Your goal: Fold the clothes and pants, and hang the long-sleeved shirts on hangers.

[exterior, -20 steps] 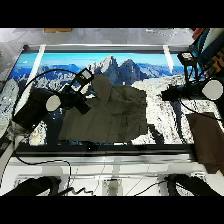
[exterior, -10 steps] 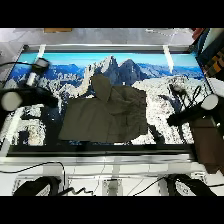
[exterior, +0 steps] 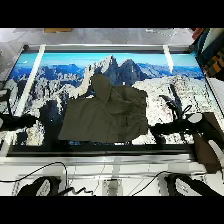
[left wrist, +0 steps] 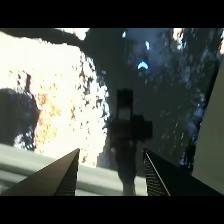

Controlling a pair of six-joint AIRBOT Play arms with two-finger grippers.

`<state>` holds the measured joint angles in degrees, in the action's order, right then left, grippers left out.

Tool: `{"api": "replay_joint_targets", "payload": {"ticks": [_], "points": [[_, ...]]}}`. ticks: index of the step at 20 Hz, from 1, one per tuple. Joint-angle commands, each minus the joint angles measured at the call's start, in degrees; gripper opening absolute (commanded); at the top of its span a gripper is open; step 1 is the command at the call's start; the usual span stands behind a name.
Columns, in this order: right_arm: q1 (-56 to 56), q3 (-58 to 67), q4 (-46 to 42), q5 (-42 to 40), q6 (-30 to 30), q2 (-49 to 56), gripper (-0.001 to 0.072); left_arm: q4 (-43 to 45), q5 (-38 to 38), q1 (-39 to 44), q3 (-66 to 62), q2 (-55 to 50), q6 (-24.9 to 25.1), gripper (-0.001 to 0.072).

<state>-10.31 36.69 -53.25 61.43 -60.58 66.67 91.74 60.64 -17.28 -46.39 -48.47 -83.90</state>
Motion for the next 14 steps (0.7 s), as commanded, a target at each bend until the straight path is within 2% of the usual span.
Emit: {"api": "replay_joint_targets", "payload": {"ticks": [1,3,5,8,10,12,14], "points": [[-0.07,1.84,4.63,0.11,-1.70,8.13,0.0480,-0.85,0.90,-1.16,2.60,-1.95,1.64,0.0447],[-0.07,3.93,5.20,1.99,-1.66,12.83,0.0480,-3.74,0.94,-1.16,2.62,-3.50,1.77,0.0447],[-0.07,5.22,6.88,2.21,-0.42,15.98,0.0477,-7.72,1.46,-1.18,2.60,-5.38,4.26,0.0447],[-0.07,5.70,10.95,3.85,5.79,17.59,0.0441,-12.87,3.39,-1.46,2.60,-8.35,8.61,0.0447],[-0.07,5.64,11.54,6.12,7.69,18.56,0.0421,-13.51,4.85,-1.49,2.56,-9.64,9.86,0.0447],[-0.07,5.64,11.52,6.91,9.55,19.45,0.0332,-14.49,6.38,-1.75,2.56,-10.43,10.01,0.0447],[-0.07,5.70,11.65,7.91,10.86,19.04,0.0185,-16.24,8.50,-2.97,2.56,-10.84,14.69,0.0446]]}}
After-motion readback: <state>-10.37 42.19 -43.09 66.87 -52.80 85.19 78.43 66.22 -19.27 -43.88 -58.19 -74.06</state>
